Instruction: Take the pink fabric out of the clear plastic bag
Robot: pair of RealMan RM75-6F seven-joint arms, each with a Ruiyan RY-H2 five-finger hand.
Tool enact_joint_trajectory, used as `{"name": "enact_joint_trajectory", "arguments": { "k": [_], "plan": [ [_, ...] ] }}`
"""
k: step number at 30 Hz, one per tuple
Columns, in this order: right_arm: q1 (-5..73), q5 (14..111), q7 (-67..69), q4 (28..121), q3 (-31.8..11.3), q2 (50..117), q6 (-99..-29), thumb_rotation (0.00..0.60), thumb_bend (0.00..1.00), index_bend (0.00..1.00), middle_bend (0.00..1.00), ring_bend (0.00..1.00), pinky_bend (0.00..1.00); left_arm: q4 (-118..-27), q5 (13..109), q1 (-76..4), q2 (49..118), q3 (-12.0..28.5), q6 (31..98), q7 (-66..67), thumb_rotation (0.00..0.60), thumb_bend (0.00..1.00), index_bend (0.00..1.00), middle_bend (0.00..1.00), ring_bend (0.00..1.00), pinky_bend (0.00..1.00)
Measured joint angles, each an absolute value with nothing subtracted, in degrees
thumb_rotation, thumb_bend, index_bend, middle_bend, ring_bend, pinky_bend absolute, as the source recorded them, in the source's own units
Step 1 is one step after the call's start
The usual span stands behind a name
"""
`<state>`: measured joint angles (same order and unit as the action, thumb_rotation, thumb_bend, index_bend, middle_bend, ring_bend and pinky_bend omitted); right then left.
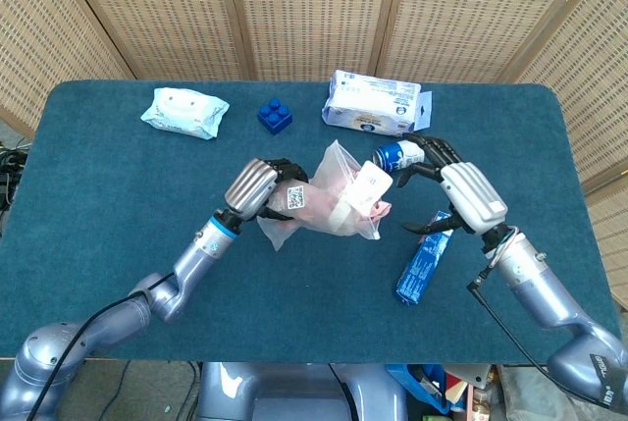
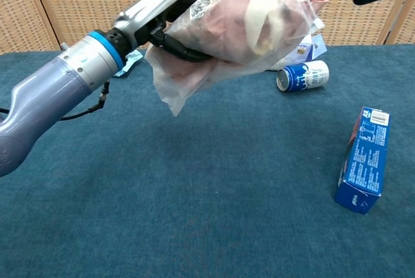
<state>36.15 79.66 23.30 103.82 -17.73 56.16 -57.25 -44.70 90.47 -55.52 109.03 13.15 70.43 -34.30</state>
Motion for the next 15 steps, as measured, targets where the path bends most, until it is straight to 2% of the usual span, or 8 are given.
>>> {"name": "enact_joint_trajectory", "arguments": {
  "k": [15],
  "plan": [
    [41.9,68.0,9.7,107.4,-20.2,62.0,-55.4,0.6,0.0,0.45,0.07,0.0,0.0,-47.1,87.9,-58.9,110.3,14.7,67.6,-31.8,0.6,0.43,0.59,0.58,0.48,0.62]
  ]
}}
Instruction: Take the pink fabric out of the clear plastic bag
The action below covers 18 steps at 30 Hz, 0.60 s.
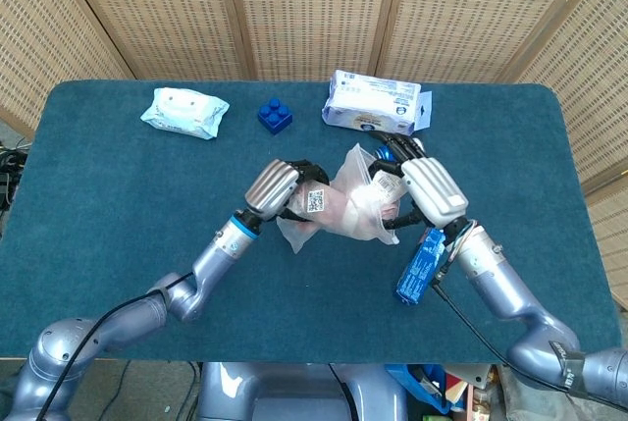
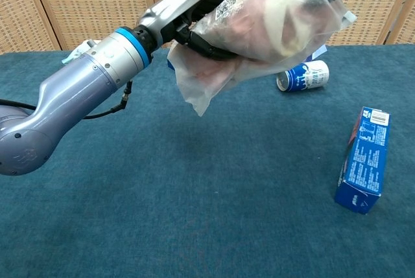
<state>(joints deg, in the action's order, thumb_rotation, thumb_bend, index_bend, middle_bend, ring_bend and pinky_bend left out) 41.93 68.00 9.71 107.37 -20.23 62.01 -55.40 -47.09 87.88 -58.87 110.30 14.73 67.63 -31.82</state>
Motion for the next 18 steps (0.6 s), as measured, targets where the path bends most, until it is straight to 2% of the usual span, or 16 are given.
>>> {"name": "enact_joint_trajectory", "arguments": {
  "k": [13,18],
  "plan": [
    [44.6,64.2,3.5,109.4,-21.0,62.9,-55.4,0.6,0.0,0.45,0.04,0.0,0.0,-50.1,87.1,-58.7,108.3,14.9,68.4,-30.4,0.6,0.43,0.59,0.58,0.48,0.62],
    [44.9,63.2,2.2,110.3,-20.9,62.0,-54.7,0.6,0.0,0.32,0.0,0.0,0.0,-50.6,87.1,-58.3,107.5,14.6,68.9,-30.6,0.6,0.43,0.59,0.58,0.48,0.62]
  ]
}}
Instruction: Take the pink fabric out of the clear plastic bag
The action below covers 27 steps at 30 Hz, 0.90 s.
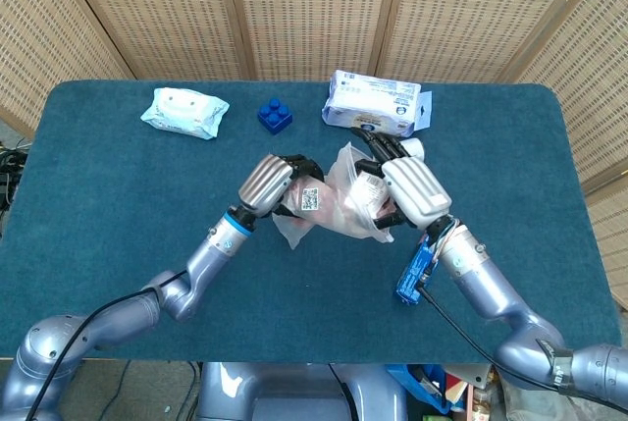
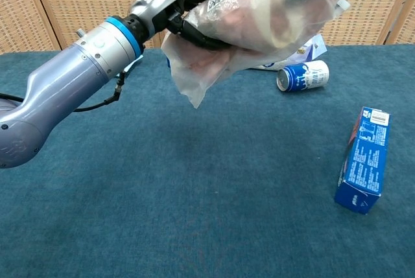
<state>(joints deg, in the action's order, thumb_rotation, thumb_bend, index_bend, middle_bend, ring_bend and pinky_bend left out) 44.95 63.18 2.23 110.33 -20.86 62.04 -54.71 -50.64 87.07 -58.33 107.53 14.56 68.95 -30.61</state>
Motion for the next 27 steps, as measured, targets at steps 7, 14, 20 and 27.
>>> {"name": "enact_joint_trajectory", "arguments": {
  "k": [7,14,20,27],
  "plan": [
    [46.3,61.6,1.1,111.5,-20.7,59.8,-51.5,0.6,0.0,0.23,0.0,0.0,0.0,-51.4,86.6,-58.4,106.9,14.9,68.9,-30.8,0.6,0.43,0.59,0.58,0.48,0.62],
    [48.5,58.1,-1.9,112.1,-21.0,60.1,-51.0,0.6,0.0,0.23,0.0,0.0,0.0,-52.8,85.8,-58.9,106.6,15.7,68.4,-30.5,0.6,0.43,0.59,0.58,0.48,0.62],
    [50.0,56.4,-4.1,112.6,-20.8,60.7,-51.1,0.6,0.0,0.23,0.0,0.0,0.0,-53.5,84.9,-59.2,106.6,16.6,68.3,-30.4,0.6,0.43,0.59,0.58,0.48,0.62],
    [51.4,54.8,-6.8,112.7,-20.2,60.7,-50.9,0.6,0.0,0.23,0.0,0.0,0.0,-54.3,83.4,-59.5,106.7,17.7,67.6,-30.7,0.6,0.43,0.59,0.58,0.48,0.62]
  ]
}}
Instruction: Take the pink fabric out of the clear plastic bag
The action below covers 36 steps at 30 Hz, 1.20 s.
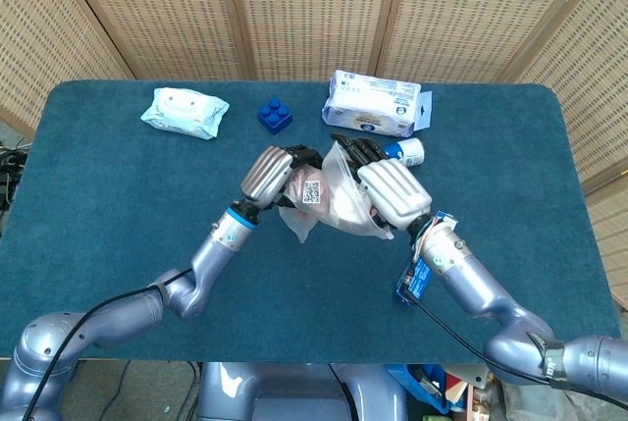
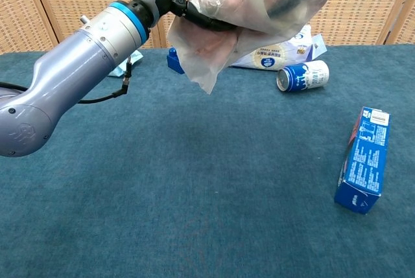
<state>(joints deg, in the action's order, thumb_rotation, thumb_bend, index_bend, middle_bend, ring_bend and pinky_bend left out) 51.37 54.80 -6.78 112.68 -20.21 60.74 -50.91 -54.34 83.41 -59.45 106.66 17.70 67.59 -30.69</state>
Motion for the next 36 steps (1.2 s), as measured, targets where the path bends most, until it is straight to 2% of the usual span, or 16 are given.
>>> {"name": "enact_joint_trajectory", "arguments": {
  "k": [7,15,19,22,27,32,36],
  "plan": [
    [52.2,54.1,-8.8,112.3,-19.5,60.9,-51.2,0.6,0.0,0.25,0.0,0.0,0.0,-55.2,82.9,-59.5,106.4,18.2,67.6,-30.7,0.6,0.43,0.59,0.58,0.48,0.62],
    [52.8,54.0,-9.6,112.0,-19.0,61.4,-51.4,0.6,0.0,0.48,0.0,0.0,0.0,-56.0,82.5,-59.4,106.3,18.4,67.5,-30.7,0.6,0.43,0.59,0.58,0.48,0.62],
    [52.9,54.1,-9.5,111.6,-18.8,61.9,-51.6,0.6,0.01,0.51,0.0,0.0,0.0,-56.3,82.3,-59.4,106.4,18.5,67.5,-30.7,0.6,0.43,0.59,0.58,0.48,0.62],
    [52.9,54.3,-9.3,111.3,-18.6,62.3,-51.8,0.6,0.13,0.52,0.0,0.0,0.0,-56.4,82.1,-59.3,106.4,18.6,67.5,-30.9,0.6,0.43,0.59,0.58,0.48,0.62],
    [52.8,54.7,-9.0,110.8,-18.6,62.8,-52.4,0.6,0.38,0.65,0.0,0.0,0.0,-56.5,81.9,-59.2,106.4,18.7,67.5,-31.2,0.6,0.43,0.59,0.58,0.48,0.62],
    [52.6,55.8,-9.1,110.5,-18.3,63.7,-53.5,0.6,0.52,0.72,0.0,0.0,0.0,-56.9,81.8,-59.1,106.4,18.9,67.7,-31.5,0.6,0.43,0.59,0.58,0.48,0.62],
    [52.4,56.2,-9.0,110.5,-18.2,63.9,-53.9,0.6,0.57,0.77,0.0,0.0,0.0,-57.1,81.7,-59.0,106.3,18.9,67.6,-31.4,0.6,0.43,0.59,0.58,0.48,0.62]
  ]
}}
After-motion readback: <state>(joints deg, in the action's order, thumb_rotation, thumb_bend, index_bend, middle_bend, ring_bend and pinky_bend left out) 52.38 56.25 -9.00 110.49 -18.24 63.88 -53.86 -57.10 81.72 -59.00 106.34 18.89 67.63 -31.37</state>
